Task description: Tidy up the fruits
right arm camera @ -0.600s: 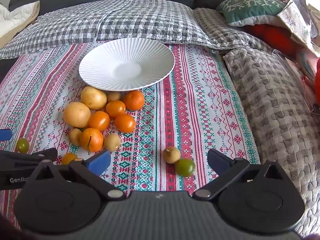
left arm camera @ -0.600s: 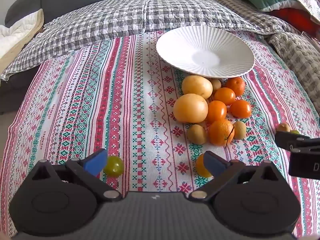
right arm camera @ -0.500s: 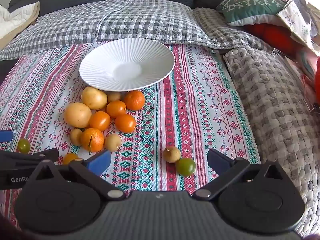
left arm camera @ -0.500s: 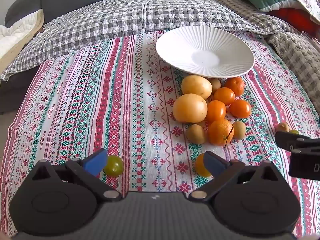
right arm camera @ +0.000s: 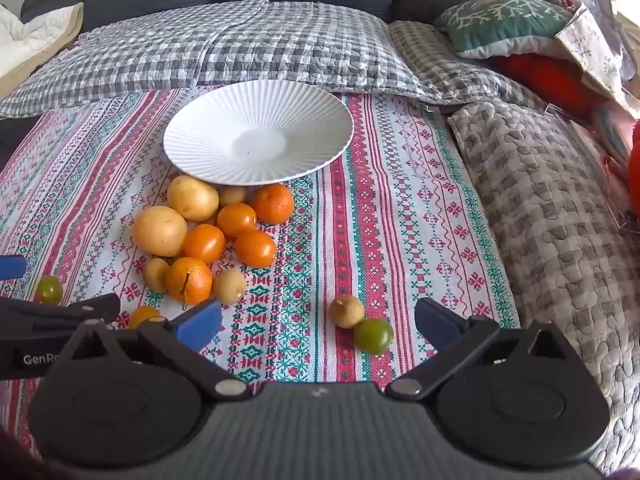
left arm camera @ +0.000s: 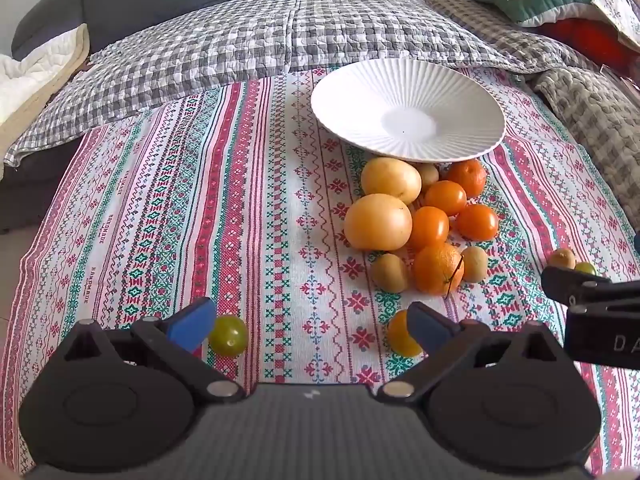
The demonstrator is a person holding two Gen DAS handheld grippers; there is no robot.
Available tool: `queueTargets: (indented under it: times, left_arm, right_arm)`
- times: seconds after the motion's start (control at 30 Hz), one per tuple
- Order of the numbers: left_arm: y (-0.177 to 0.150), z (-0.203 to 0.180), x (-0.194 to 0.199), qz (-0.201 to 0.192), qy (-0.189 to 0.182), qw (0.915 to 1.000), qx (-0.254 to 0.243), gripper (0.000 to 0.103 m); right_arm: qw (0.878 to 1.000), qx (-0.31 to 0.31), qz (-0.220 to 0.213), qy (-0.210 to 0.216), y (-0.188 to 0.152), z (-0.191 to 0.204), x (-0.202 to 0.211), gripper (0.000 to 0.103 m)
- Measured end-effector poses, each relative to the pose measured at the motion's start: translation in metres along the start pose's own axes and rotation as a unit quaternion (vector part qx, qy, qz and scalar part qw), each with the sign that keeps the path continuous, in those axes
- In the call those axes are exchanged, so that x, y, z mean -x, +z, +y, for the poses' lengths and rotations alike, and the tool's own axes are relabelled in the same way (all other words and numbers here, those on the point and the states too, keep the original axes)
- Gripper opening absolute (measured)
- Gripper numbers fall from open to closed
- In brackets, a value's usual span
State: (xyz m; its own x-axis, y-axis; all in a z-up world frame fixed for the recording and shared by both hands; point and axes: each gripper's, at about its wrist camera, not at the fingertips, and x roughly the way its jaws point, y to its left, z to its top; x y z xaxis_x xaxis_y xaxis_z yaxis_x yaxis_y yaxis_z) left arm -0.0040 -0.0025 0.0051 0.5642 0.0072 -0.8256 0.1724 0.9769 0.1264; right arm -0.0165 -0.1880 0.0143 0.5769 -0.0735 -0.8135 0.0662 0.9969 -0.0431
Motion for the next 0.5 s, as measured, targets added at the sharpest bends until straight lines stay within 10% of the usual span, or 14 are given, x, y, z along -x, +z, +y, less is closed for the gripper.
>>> queueTargets:
  times: [0.5]
  left_arm:
    - [-0.0019,0.0006,0.0006,0.003,0.002,1.0,-0.007,0.094]
  right_arm:
    - [1.0,0.001,-0.002,-0.001,-0.0011,-0.0002,-0.0003,0.103]
